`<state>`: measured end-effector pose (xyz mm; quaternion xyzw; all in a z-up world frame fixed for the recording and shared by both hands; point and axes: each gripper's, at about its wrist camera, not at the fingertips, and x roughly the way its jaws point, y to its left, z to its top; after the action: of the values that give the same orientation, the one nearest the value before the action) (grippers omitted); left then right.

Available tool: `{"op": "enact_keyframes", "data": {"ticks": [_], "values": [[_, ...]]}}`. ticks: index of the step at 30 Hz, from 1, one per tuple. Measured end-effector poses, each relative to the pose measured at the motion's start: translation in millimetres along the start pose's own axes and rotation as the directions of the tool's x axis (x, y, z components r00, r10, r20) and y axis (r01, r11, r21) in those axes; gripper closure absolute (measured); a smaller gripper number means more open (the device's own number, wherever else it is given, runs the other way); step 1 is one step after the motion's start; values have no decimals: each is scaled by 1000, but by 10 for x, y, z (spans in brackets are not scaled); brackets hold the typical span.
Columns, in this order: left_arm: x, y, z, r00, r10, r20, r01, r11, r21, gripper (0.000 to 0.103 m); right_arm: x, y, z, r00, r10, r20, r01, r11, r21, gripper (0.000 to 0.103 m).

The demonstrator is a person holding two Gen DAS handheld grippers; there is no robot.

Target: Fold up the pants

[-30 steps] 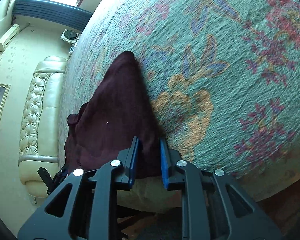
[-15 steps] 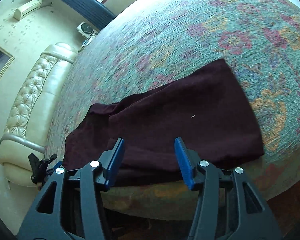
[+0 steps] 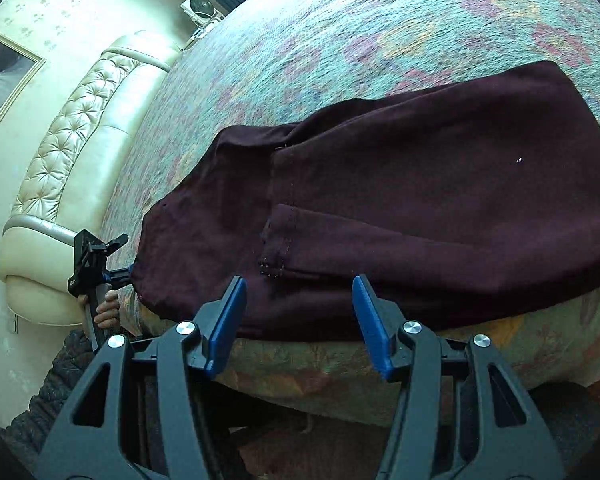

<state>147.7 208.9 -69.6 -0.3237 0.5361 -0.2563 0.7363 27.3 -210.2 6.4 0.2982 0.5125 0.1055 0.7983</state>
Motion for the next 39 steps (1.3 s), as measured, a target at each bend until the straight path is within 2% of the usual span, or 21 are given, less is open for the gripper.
{"op": "enact_keyframes", "data": {"ticks": [3, 4, 5, 6, 7, 12, 17, 22, 24, 26, 28, 31, 34, 37, 39], "values": [[8, -2, 5, 999, -34, 9, 34, 999, -23, 16, 61, 16, -22, 1000, 3, -12, -4, 1000, -5, 48], [12, -1, 0, 999, -42, 7, 43, 999, -32, 22, 81, 24, -30, 1000, 2, -14, -2, 1000, -7, 48], [29, -1, -1, 1000, -30, -6, 30, 999, -32, 36, 94, 30, -41, 1000, 4, -18, -4, 1000, -8, 48], [54, 3, -14, 1000, 1, -19, -2, 1000, -24, 44, 102, 30, -50, 1000, 4, -20, -4, 1000, -7, 47], [73, -16, -33, 999, 42, -27, -42, 999, -9, 59, 116, 29, -54, 1000, 2, -19, -2, 1000, -5, 47], [51, -48, -56, 999, 24, -36, -27, 998, -59, 77, 134, 8, -54, 1000, 10, -15, -10, 1000, 11, 46], [-117, -502, -65, 999, 42, 12, -42, 999, 18, 83, 73, 4, -49, 1000, 18, -1, -18, 1000, 11, 46], [-163, -1195, -117, 998, 45, 47, -50, 993, 103, 84, 16, -10, -37, 1000, 30, 10, -30, 999, 16, 46], [-121, -1435, -132, 997, 65, 47, -70, 989, 126, 84, 4, -21, -36, 999, 39, 13, -39, 999, 20, 46], [24, -1734, -186, 992, 115, 51, -121, 979, 164, 84, -3, -19, -38, 999, 38, 16, -38, 999, 17, 46], [242, -2052, -288, 981, 182, 64, -192, 954, 230, 84, -28, -42, -33, 999, 37, 18, -38, 999, 23, 46], [629, -2453, -506, 948, 302, 98, -317, 884, 344, 84, -60, -121, -13, 999, 30, 28, -32, 998, 50, 46], [1147, -2716, -772, 891, 430, 146, -446, 773, 451, 84, -88, -231, 21, 999, 28, 39, -30, 997, 75, 46], [1602, -2757, -990, 841, 514, 167, -520, 682, 514, 86, -93, -346, 46, 998, 57, 40, -61, 991, 117, 46], [1875, -2735, -1131, 795, 571, 203, -575, 604, 553, 87, -96, -410, 51, 996, 82, 41, -88, 985, 146, 46]]}}
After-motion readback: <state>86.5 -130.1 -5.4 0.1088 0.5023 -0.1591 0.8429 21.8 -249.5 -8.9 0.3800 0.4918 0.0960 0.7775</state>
